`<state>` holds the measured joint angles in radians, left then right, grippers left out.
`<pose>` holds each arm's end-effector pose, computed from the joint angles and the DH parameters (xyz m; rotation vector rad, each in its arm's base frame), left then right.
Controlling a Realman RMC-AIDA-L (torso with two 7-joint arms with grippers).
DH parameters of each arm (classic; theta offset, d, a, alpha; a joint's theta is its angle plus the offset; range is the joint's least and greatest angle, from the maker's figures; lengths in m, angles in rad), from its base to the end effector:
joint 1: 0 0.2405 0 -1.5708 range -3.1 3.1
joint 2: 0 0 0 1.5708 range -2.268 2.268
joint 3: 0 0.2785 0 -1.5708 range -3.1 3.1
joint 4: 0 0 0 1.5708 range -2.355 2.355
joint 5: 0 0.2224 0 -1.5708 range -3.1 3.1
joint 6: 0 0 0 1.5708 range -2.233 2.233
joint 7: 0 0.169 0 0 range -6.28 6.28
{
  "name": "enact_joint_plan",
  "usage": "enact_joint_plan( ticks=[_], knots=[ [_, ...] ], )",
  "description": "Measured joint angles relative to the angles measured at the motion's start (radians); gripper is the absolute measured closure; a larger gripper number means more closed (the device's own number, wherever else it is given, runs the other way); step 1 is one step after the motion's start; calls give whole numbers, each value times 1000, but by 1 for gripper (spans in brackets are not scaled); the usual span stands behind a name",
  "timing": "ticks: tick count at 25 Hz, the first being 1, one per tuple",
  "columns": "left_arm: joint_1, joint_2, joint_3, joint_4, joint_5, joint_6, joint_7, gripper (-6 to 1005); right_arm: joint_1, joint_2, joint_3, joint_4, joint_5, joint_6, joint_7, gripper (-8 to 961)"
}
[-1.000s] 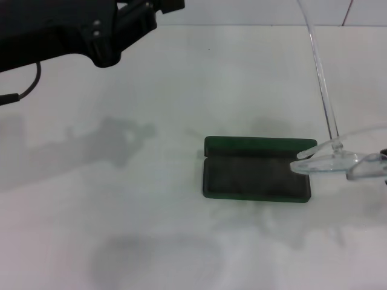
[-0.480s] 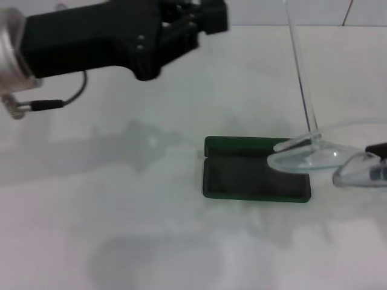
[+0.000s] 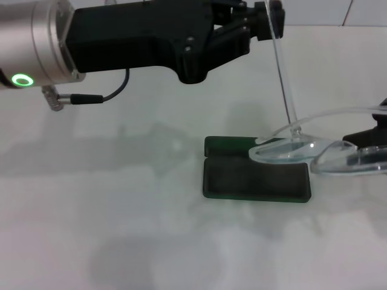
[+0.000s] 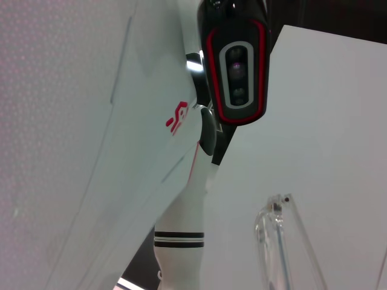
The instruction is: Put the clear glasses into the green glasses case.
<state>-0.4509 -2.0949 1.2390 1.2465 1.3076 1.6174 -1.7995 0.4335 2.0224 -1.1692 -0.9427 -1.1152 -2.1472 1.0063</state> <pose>-0.0876 0.3297 0.0156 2.8063 0.2166 1.2995 0.1485 0.2676 0.0522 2.5100 0.8072 -1.6593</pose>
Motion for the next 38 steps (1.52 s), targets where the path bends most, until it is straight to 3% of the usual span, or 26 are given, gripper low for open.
enact_joint_plan(
  ticks=[7,23,38],
  knots=[
    [-31,-1,30,-44,-31,-1,22,923,12,0,-12,17,-2,0,-4,899],
    [-26,3,103,-26,-71,17,35,924,9,-1,-10,50,-4,6,-18,898],
    [-9,2,84,-32,-83,35,62,925,12,-2,-12,73,2,2,-25,897]
  ],
)
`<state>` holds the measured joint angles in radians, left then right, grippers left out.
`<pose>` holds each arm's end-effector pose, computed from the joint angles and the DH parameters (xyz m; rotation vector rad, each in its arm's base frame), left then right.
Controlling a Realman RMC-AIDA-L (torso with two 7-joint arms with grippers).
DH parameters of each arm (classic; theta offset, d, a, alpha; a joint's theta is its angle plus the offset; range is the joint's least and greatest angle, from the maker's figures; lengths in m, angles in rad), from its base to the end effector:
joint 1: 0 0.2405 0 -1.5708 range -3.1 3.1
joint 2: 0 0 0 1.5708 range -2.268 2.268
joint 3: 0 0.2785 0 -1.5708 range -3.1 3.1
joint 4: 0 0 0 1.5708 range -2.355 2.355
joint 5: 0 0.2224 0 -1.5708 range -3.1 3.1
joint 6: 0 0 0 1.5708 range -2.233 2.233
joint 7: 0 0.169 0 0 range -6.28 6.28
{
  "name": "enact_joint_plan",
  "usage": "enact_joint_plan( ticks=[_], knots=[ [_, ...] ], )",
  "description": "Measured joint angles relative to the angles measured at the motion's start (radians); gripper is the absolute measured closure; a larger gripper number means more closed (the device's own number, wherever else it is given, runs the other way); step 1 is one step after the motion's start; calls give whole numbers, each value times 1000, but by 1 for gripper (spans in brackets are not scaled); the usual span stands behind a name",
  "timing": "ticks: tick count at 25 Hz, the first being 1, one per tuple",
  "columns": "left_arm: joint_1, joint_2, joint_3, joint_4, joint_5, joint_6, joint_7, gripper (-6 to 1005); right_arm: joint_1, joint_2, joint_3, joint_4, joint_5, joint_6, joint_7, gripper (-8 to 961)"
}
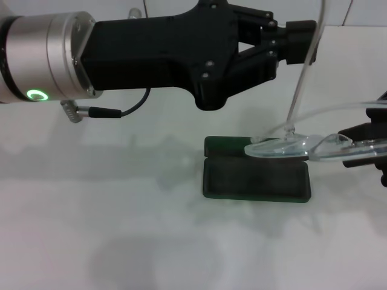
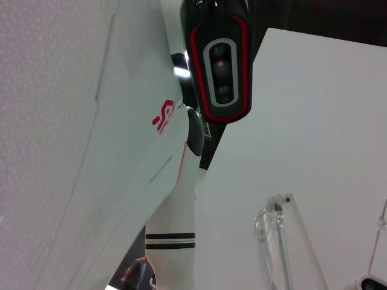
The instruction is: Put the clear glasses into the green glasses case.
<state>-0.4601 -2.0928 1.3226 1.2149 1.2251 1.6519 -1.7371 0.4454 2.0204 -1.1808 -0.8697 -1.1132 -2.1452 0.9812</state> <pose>-0.0762 0.3144 0.0048 2.6981 0.1127 1.3193 0.1539 0.2708 0.0457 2.5126 0.7445 -1.6905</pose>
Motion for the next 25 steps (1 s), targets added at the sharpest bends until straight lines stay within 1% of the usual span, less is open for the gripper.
enact_joint_plan(
  ticks=[12,19,25],
  knots=[
    [-12,1,2,2,-1,-33,1,925,-4,1,0,1,-4,-1,0,896],
    [-11,1,18,6,-23,-23,1,926,-4,1,0,4,-5,4,0,895],
    [-11,1,35,8,-36,14,1,926,-6,1,6,17,-5,6,-1,895]
  ],
)
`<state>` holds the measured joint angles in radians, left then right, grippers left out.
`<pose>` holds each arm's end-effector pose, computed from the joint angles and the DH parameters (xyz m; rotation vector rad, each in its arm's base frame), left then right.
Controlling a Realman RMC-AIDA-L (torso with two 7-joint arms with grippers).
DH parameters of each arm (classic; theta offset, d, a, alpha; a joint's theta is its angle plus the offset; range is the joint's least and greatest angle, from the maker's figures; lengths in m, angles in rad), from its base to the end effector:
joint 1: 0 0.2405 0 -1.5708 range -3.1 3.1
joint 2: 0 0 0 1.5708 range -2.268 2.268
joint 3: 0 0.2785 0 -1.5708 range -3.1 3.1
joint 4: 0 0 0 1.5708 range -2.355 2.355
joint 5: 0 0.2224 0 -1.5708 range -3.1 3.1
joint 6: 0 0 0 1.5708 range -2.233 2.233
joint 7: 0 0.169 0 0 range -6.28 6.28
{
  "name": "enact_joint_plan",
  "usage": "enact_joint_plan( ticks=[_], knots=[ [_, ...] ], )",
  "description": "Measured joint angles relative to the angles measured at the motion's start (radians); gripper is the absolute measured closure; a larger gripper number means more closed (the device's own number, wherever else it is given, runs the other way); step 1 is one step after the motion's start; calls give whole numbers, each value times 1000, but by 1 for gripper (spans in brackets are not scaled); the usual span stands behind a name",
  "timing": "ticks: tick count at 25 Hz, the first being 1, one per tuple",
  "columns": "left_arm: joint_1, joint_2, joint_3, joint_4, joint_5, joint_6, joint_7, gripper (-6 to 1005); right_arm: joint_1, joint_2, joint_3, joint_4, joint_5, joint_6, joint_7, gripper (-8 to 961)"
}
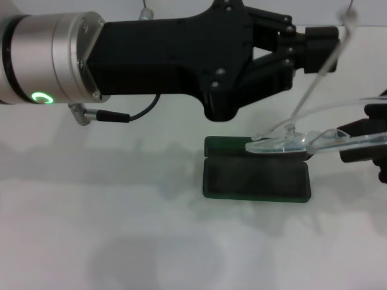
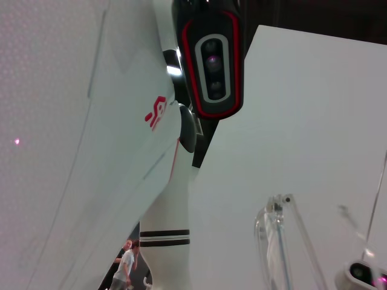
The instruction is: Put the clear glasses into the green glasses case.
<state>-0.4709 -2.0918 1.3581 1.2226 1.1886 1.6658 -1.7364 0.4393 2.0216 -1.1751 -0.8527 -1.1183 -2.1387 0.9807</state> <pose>-0.0661 0.3069 0.0033 2.6424 0.0673 1.3211 0.1579 0.2715 0.0441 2.5326 0.7095 -1.6993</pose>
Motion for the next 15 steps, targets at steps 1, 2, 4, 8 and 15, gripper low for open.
enact_joint_plan(
  ticks=[1,2,4,8,15],
  knots=[
    [0,0,1,0,-1,4,0,926,0,0,1,1,0,0,0,895],
    [0,-1,1,0,-1,6,0,926,0,-1,3,1,0,1,-1,894],
    [3,-1,2,0,-1,8,0,926,-1,-1,4,2,0,2,-1,894],
    [5,-2,10,0,-1,10,0,926,-3,-2,5,4,0,3,-2,894],
    [9,-1,22,0,-1,11,0,926,3,-5,5,12,0,8,-5,893]
  ],
)
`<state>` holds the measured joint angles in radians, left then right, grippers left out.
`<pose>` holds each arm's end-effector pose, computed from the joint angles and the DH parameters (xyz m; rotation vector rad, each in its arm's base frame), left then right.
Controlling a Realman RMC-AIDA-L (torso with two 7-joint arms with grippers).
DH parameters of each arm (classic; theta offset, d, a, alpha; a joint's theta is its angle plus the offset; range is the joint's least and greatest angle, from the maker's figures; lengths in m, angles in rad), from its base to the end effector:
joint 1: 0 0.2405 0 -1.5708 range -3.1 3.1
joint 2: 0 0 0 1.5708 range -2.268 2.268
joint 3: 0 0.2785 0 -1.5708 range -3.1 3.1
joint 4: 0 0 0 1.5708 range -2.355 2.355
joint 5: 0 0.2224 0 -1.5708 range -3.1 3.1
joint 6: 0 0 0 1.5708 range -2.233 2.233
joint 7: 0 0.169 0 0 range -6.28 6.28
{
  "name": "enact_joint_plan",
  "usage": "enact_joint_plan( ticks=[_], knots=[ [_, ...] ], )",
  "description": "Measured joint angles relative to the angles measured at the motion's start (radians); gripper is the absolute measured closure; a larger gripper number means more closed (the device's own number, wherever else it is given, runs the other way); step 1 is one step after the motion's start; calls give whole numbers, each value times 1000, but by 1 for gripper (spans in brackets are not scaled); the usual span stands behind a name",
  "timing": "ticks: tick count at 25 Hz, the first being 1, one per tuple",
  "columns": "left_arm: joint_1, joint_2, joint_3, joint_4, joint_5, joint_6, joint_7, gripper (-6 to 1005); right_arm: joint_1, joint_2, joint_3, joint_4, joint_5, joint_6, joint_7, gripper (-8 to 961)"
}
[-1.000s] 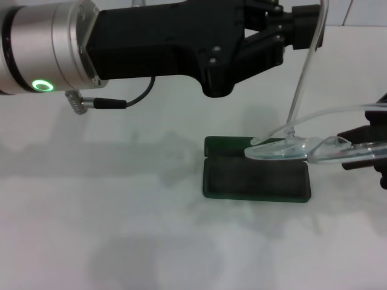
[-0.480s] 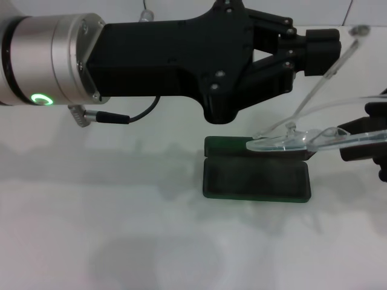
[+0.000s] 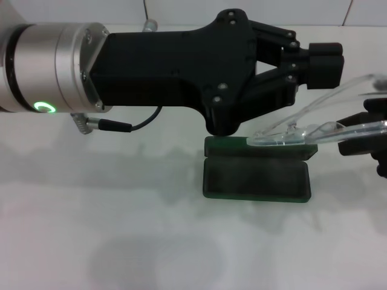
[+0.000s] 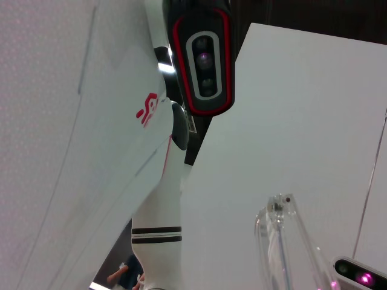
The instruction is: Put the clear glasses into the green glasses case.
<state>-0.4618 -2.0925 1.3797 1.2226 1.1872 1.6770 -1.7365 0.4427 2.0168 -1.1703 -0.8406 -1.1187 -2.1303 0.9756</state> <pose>-0.0676 0.3010 -0.0011 2.6239 0.0694 1.2999 0.1593 0.2744 0.0447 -2.5441 -0.7000 1.6989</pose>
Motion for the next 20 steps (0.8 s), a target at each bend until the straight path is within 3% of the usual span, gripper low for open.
enact_joint_plan(
  ticks=[20],
  knots=[
    [1,0,7,0,3,-1,3,927,-5,0,1,0,2,7,-11,892]
  ],
)
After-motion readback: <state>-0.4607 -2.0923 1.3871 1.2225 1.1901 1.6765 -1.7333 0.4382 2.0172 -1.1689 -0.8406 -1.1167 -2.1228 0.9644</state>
